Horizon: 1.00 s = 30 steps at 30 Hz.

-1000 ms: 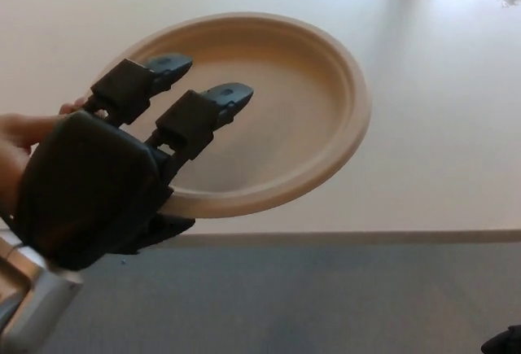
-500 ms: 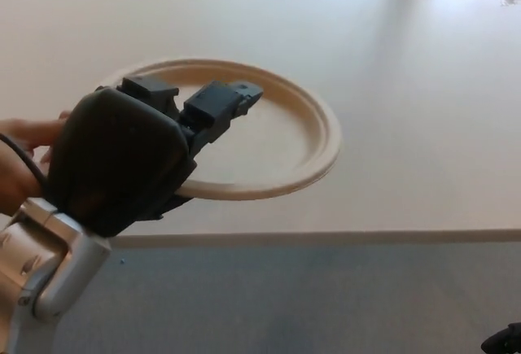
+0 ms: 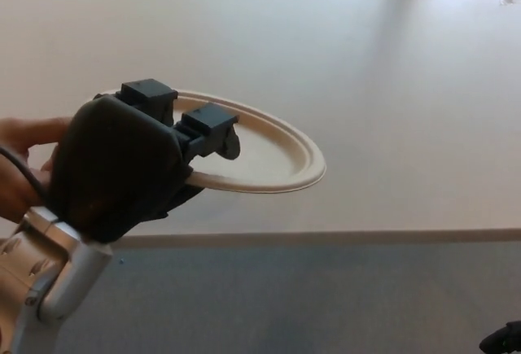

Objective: A person passes a plate to the robot and the robot grabs it with its left hand and places it at the centre of the table infront of it

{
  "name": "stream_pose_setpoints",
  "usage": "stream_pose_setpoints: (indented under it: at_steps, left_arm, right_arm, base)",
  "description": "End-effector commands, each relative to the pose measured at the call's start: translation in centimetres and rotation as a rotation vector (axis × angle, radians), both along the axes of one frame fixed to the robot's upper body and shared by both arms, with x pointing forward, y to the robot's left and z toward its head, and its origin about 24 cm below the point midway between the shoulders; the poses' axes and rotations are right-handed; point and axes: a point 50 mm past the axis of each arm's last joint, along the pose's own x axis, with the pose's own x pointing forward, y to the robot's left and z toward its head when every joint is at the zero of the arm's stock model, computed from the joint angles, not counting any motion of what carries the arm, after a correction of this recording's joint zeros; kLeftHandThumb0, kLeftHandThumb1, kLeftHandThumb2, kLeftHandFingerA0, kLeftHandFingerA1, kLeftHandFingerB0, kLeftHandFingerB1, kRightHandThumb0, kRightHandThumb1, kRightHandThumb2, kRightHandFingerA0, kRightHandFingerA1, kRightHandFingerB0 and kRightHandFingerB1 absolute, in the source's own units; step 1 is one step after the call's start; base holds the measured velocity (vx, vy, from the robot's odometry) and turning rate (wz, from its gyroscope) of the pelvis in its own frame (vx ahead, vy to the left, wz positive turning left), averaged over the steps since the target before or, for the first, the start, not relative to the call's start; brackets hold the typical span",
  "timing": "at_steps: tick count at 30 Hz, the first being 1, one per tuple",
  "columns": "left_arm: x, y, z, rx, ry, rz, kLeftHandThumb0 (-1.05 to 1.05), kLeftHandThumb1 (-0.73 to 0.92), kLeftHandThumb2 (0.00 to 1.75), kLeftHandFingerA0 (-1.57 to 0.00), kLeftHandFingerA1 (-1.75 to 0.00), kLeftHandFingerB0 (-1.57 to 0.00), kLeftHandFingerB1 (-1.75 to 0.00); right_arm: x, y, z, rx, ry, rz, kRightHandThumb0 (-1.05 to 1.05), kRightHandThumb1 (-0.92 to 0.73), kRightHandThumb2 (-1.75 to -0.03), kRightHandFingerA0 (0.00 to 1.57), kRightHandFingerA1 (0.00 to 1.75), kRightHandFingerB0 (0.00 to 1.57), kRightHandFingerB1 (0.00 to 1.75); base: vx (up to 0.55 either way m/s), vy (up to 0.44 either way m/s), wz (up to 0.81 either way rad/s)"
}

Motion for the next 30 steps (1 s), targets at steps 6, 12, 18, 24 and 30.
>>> stream_pose_setpoints:
  at_steps: [6, 12, 18, 24, 30]
  left_arm:
    - [-0.2, 0.7, 0.0, -0.080, -0.060, -0.043, -0.12, 0.66, 0.60, -0.82, -1.63, -0.60, -1.27]
    - [0.0, 0.8, 0.9, -0.088, -0.113, -0.049, -0.14, 0.61, 0.60, -0.86, -1.61, -0.64, -1.24]
    - [0.7, 0.8, 1.8, -0.085, -0.162, -0.033, -0.12, 0.61, 0.58, -0.81, -1.62, -0.61, -1.26]
    - [2.9, 1.0, 2.2, -0.102, -0.195, 0.000, -0.27, 0.72, 0.61, -0.82, -1.63, -0.62, -1.19]
    - [6.2, 1.0, 2.6, -0.077, -0.239, 0.061, -0.19, 0.68, 0.60, -0.82, -1.68, -0.65, -1.18]
  right_arm:
    - [0.0, 0.0, 0.1, -0.002, 0.009, 0.017, -0.51, -0.66, -0.59, 0.69, 0.67, 0.50, 0.52]
    - [0.7, 0.3, 0.3, 0.008, 0.002, 0.013, -0.51, -0.66, -0.59, 0.69, 0.68, 0.50, 0.52]
    - [0.8, 0.4, 0.3, 0.004, -0.007, 0.029, -0.49, -0.65, -0.59, 0.71, 0.69, 0.52, 0.54]
    - [0.8, 0.6, 0.3, 0.013, -0.006, 0.013, -0.49, -0.64, -0.58, 0.72, 0.66, 0.53, 0.52]
    - [0.4, 0.4, 0.1, 0.005, 0.001, 0.025, -0.49, -0.65, -0.59, 0.72, 0.67, 0.54, 0.54]
  base:
    - [0.00, 0.000, 0.00]
    - [0.00, 0.000, 0.00]
    - [0.00, 0.000, 0.00]
    - [0.00, 0.000, 0.00]
    - [0.00, 0.000, 0.00]
